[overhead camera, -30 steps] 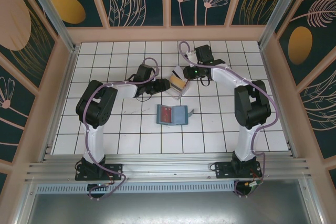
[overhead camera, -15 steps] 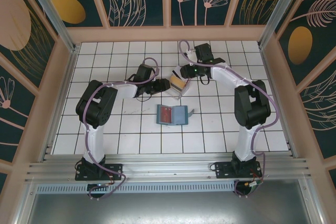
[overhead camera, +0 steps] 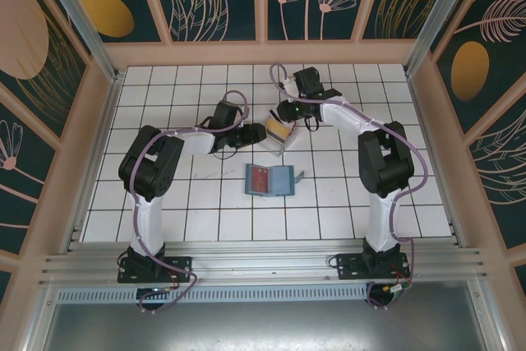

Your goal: Put the credit cards into the card holder

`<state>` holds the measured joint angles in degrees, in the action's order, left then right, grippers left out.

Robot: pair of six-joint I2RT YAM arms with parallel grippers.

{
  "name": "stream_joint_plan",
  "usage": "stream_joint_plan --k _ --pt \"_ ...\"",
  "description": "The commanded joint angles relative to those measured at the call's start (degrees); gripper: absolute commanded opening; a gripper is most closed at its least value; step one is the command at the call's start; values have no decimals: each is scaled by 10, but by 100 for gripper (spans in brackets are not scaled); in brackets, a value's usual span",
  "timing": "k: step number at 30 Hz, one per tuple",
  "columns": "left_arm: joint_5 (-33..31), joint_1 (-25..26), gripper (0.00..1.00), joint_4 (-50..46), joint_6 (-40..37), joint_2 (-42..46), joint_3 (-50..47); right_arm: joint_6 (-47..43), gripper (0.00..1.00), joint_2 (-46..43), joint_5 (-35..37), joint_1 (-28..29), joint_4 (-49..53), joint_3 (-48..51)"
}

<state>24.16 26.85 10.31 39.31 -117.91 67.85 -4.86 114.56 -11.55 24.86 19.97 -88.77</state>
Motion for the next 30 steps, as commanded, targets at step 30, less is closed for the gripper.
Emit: stream_joint_plan --k 30 --pt "2 0 63 -9 9 -43 -19 -5 9 -45 -48 -36 9 15"
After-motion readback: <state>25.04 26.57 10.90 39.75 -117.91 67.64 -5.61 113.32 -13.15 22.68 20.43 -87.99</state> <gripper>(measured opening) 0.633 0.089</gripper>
